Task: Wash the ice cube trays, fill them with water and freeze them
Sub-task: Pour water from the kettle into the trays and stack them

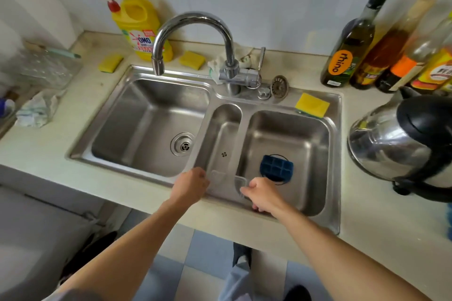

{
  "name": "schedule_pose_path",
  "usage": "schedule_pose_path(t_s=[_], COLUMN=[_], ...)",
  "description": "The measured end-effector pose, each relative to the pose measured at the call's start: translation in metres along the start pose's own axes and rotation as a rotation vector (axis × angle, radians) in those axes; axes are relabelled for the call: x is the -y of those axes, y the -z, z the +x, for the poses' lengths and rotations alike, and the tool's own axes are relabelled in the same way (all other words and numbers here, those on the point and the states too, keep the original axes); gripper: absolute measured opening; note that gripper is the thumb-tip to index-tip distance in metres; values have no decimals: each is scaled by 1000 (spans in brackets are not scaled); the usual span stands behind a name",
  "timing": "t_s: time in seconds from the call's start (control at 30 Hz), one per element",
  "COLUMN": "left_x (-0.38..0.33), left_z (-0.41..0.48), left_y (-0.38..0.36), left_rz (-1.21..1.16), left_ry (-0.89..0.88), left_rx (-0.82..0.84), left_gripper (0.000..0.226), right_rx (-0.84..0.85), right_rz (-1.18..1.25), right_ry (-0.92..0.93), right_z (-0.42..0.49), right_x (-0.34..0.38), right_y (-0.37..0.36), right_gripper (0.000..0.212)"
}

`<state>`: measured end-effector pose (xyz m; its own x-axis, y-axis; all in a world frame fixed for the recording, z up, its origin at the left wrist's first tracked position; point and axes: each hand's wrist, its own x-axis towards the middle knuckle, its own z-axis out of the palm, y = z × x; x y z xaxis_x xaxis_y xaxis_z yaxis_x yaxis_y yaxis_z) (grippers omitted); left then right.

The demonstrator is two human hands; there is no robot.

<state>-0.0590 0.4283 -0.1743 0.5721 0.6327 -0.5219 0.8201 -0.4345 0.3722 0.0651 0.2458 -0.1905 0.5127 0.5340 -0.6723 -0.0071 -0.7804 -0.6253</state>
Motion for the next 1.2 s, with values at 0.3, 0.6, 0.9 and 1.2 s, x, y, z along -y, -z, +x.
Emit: schedule_pose_path(t_s=[0.3,0.6,0.9,1.2], left_x=[-73,-133,-123,-128], left_z=[32,94,131,144], left_y=[-34,-117,-155,-163], left_rz=[-204,-78,-109,-105], left_ry=[-184,-205,-129,-16], left_rx=[70,241,220,148], left_gripper=[7,32,30,14], right_rx=[-302,-454,-461,-430], right_rz=[125,137,99,193], right_ry=[-123,-274,-315,-361], right_z=[26,74,117,129], right_x=[-29,-81,-100,-106], right_y=[50,75,62,64], right_gripper=[15,11,26,24])
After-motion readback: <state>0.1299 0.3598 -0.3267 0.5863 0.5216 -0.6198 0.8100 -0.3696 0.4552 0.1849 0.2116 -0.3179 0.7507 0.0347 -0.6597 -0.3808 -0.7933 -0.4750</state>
